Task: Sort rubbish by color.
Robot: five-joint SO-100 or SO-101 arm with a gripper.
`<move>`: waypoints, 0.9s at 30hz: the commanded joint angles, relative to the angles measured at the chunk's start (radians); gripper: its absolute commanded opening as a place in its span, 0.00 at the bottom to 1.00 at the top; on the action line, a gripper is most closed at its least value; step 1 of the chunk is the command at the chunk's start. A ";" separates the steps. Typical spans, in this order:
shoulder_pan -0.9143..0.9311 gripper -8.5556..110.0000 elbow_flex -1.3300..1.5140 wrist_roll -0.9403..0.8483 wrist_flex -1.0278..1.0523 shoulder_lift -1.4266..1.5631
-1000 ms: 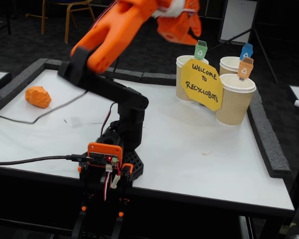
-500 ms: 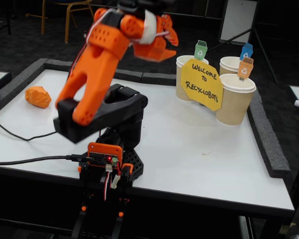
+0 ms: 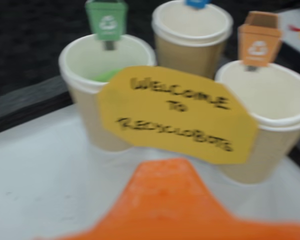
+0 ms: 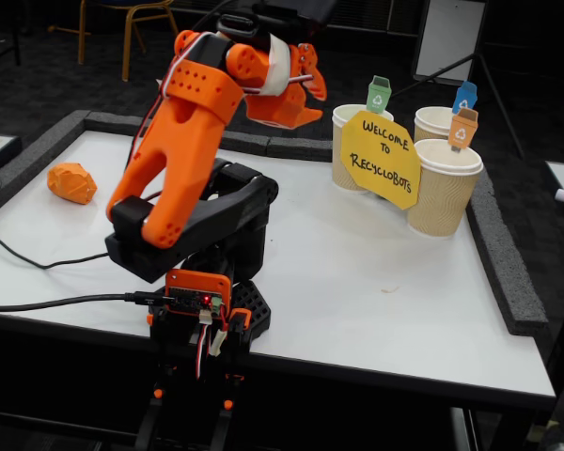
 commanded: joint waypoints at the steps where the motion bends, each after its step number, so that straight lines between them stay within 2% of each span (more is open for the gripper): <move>1: -0.100 0.08 -0.028 -0.025 -0.008 -0.051; 5: -0.215 0.08 0.005 -0.025 -0.046 -0.098; 19: -0.828 0.08 0.057 -0.025 -0.066 -0.114; 27: -1.109 0.08 0.069 -0.025 -0.071 -0.133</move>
